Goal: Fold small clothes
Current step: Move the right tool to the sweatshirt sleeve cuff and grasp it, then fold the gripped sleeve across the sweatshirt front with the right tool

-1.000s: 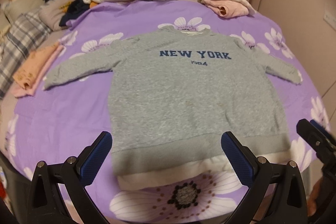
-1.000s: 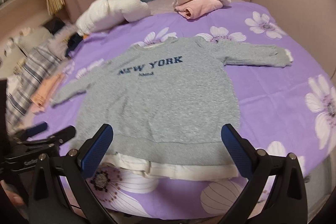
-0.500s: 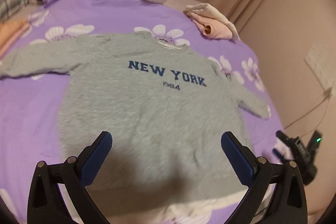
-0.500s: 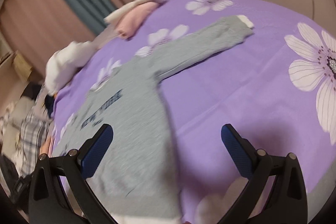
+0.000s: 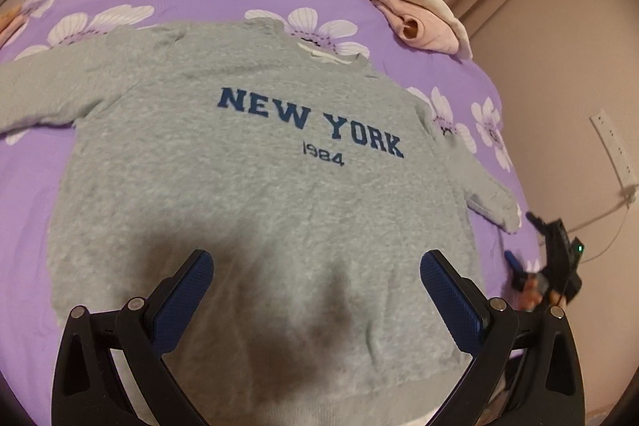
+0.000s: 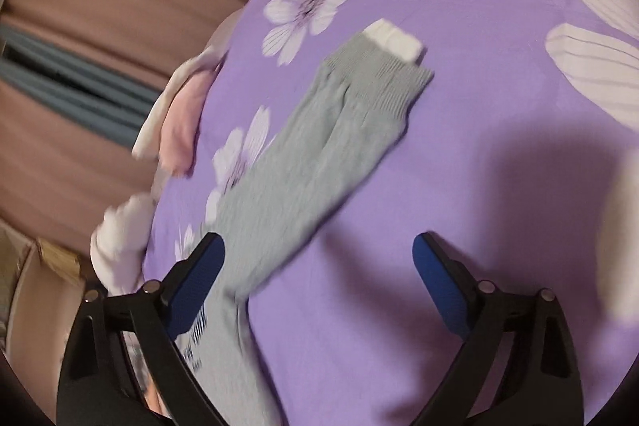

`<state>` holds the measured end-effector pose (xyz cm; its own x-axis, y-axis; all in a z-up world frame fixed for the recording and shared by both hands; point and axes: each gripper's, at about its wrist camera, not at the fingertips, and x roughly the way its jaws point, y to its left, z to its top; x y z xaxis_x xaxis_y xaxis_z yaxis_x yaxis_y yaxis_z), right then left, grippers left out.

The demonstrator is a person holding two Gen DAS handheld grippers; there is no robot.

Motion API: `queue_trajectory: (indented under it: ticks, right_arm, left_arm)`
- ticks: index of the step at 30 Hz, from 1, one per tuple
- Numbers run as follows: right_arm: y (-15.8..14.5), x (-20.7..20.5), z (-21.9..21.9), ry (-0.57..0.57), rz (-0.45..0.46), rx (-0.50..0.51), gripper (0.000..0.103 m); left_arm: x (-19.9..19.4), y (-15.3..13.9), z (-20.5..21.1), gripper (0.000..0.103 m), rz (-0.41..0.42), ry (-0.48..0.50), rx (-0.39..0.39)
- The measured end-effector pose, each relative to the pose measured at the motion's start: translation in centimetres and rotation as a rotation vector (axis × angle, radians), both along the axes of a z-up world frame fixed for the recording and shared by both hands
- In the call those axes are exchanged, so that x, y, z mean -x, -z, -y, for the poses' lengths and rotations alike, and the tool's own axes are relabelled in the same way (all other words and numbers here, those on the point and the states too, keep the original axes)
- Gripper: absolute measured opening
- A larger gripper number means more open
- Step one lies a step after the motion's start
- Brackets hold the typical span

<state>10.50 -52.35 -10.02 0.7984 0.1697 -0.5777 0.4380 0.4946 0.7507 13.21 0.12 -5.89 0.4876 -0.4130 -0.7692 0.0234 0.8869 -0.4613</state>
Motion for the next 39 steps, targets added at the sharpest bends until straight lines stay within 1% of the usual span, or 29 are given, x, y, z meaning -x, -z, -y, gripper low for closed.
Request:
queue_trajectory:
  ticks: [4,7,9,10,11,12,13,14,15,17,19,22,23,24,26,27,28,29,30,32,33,34,35,36,37,39]
  right_arm:
    - [0.2,-1.9,2.3,0.075,0.024,-0.028,0.094]
    - [0.5,-3.0,3.6,0.122,0.02,-0.034,0.085]
    - [0.6,-3.6,4.2,0.127,0.009,-0.032,0.072]
    - [0.7,-3.7,4.5,0.128,0.003,-0.035,0.068]
    - [0.8,-3.7,4.7,0.13,-0.002,-0.037,0.057]
    - [1.0,-3.7,5.0,0.133,-0.009,-0.041,0.042]
    - [1.3,-3.6,5.5,0.136,-0.017,-0.049,0.033]
    - [1.8,-3.4,5.9,0.14,-0.025,-0.064,0.019]
    - [2.3,-3.5,6.2,0.143,-0.01,-0.09,0.017]
    - [2.6,-2.9,6.6,0.157,0.026,-0.134,0.017]
    - [2.2,-3.0,6.3,0.156,0.01,-0.115,0.017]
    - [-0.1,-3.4,4.8,0.121,0.006,-0.025,0.017]
    - [-1.8,-3.8,3.8,0.09,0.01,0.035,0.017]
    - [-2.7,-4.4,3.0,0.068,0.011,0.076,0.017]
    - [-5.6,-5.4,0.9,0.002,0.01,0.193,0.017]
    - [-7.6,-6.2,-1.0,-0.049,0.01,0.272,0.017]
    - [-8.6,-6.8,-2.2,-0.083,0.01,0.315,0.017]
    - [-10.4,-7.7,-4.4,-0.142,0.009,0.381,0.017]
    - [-11.3,-8.2,-5.7,-0.168,0.008,0.419,0.017]
    - [-13.9,-9.6,-10.3,-0.245,0.009,0.559,0.017]
    - [-14.5,-9.9,-11.8,-0.268,0.011,0.604,0.017]
    - [-15.4,-10.6,-14.6,-0.309,0.013,0.675,0.017]
    - [-15.7,-10.8,-16.2,-0.336,0.016,0.714,0.017]
    - [-16.0,-11.2,-18.8,-0.376,0.02,0.763,0.017]
    - [-15.8,-11.4,-20.4,-0.405,0.021,0.795,0.017]
    - [-14.7,-12.2,-25.0,-0.492,0.012,0.879,0.017]
  left_arm:
    - [-1.2,0.2,0.4,0.103,-0.007,-0.006,-0.03]
    - [-1.7,0.5,0.4,0.103,-0.02,-0.015,-0.041]
    - [-2.0,0.9,0.4,0.103,-0.035,-0.022,-0.045]
    - [-2.1,1.1,0.4,0.103,-0.045,-0.026,-0.049]
    - [-2.2,1.2,0.4,0.103,-0.051,-0.03,-0.055]
    - [-2.2,1.4,0.2,0.102,-0.059,-0.035,-0.064]
    - [-2.2,1.5,0.1,0.103,-0.064,-0.038,-0.069]
    - [-2.2,1.6,0.0,0.103,-0.069,-0.043,-0.072]
    - [-2.0,1.7,-0.3,0.103,-0.072,-0.049,-0.072]
    - [-1.8,1.6,-0.7,0.103,-0.073,-0.057,-0.073]
    - [-1.3,1.4,-1.4,0.103,-0.069,-0.066,-0.069]
    - [-0.7,1.2,-2.2,0.103,-0.062,-0.079,-0.059]
    - [-0.5,1.2,-2.5,0.103,-0.062,-0.083,-0.058]
    - [-0.2,1.2,-2.8,0.103,-0.061,-0.085,-0.055]
    - [0.3,1.1,-3.3,0.103,-0.062,-0.088,-0.048]
    - [0.5,1.1,-3.6,0.103,-0.061,-0.089,-0.038]
    - [0.8,1.1,-3.9,0.103,-0.06,-0.09,-0.026]
    - [1.0,1.1,-4.2,0.103,-0.059,-0.093,-0.018]
    - [1.4,1.1,-4.8,0.103,-0.055,-0.099,-0.011]
    - [2.0,1.0,-5.7,0.103,-0.05,-0.113,-0.003]
    - [2.4,1.0,-6.4,0.103,-0.048,-0.123,0.006]
    - [2.8,1.0,-6.9,0.103,-0.047,-0.131,0.013]
    - [3.0,1.0,-7.3,0.103,-0.046,-0.137,0.018]
    - [3.3,1.1,-7.9,0.103,-0.046,-0.144,0.023]
    - [3.7,1.1,-8.5,0.103,-0.046,-0.151,0.028]
    - [4.2,1.2,-9.5,0.103,-0.046,-0.168,0.037]
